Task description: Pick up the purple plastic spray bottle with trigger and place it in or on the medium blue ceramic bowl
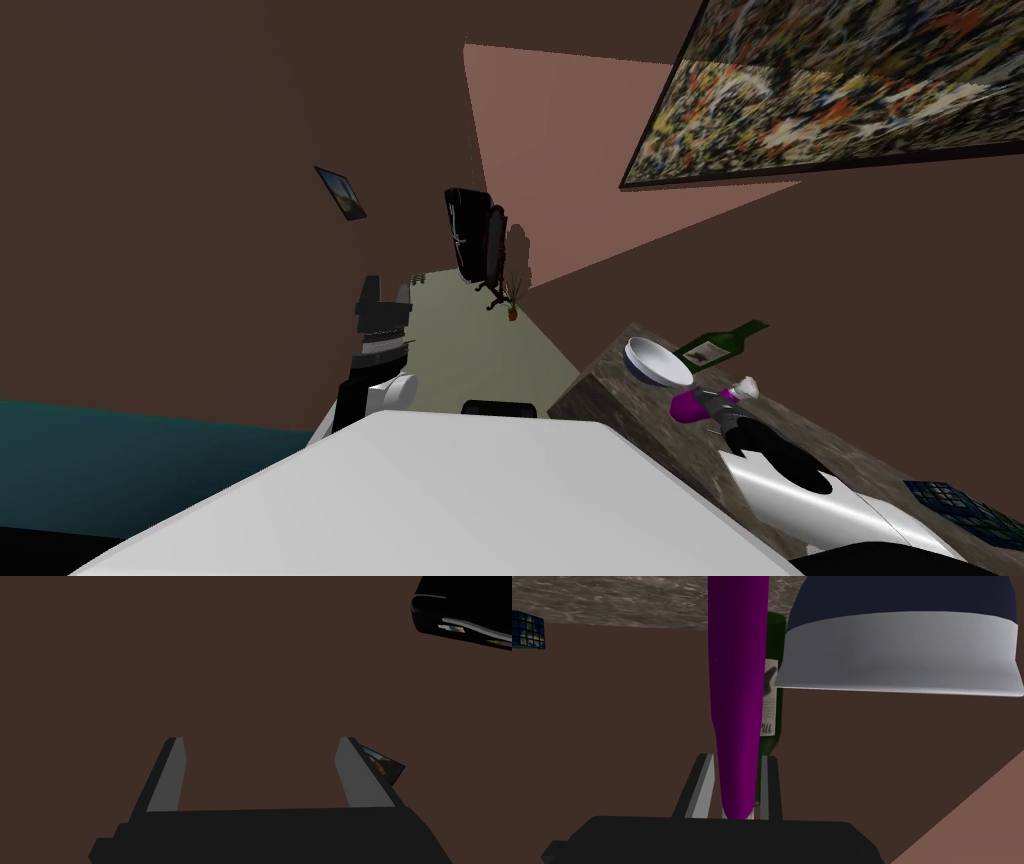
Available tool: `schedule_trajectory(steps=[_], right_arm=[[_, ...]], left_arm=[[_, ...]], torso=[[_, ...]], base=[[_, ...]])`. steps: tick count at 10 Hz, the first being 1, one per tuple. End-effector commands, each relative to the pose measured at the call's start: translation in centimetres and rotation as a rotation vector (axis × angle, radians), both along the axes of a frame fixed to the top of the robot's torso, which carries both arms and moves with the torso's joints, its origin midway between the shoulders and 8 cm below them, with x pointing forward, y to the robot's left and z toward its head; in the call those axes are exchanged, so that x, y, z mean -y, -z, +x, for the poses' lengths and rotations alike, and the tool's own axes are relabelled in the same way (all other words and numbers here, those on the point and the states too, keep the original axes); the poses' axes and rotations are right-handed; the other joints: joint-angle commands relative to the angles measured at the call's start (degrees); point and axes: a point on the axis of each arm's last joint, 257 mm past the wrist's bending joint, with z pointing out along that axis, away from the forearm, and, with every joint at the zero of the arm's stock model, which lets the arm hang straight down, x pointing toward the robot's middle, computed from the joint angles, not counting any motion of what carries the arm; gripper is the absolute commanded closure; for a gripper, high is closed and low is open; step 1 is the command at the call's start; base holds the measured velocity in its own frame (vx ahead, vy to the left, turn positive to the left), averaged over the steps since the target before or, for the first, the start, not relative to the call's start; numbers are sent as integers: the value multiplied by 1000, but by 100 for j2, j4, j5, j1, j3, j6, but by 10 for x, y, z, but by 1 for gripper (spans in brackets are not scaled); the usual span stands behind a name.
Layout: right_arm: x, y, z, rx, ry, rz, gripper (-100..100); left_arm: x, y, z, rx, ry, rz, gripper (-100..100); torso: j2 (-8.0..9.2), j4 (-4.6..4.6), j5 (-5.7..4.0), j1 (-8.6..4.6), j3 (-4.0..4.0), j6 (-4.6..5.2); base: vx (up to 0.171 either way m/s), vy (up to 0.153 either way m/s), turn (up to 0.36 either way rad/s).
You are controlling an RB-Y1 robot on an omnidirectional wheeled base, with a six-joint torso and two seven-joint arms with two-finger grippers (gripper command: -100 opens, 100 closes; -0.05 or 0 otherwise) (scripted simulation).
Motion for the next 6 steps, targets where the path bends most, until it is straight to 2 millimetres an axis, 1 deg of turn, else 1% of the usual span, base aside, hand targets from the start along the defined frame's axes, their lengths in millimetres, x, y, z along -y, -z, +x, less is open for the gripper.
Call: schedule_trajectory(steps=[1, 2, 3, 6], right_arm=[[0, 0, 0, 0, 0, 0, 0], [9, -21, -5, 7, 14, -50, 100], [15, -38, -9, 13, 24, -89, 100], [23, -68, -15, 23, 40, -158, 100]], left_arm=[[0, 0, 0, 0, 0, 0, 0], [0, 0, 0, 0, 0, 0, 0], [0, 0, 0, 0, 0, 0, 0], [0, 0, 0, 0, 0, 0, 0]], torso=[[0, 0, 0, 0, 0, 0], [3, 1, -1, -5, 2, 0], [13, 4, 8, 6, 8, -4], [36, 7, 15, 23, 20, 6]], base=[[0, 0, 0], [-33, 35, 95], [-74, 55, 142], [-59, 45, 65]])
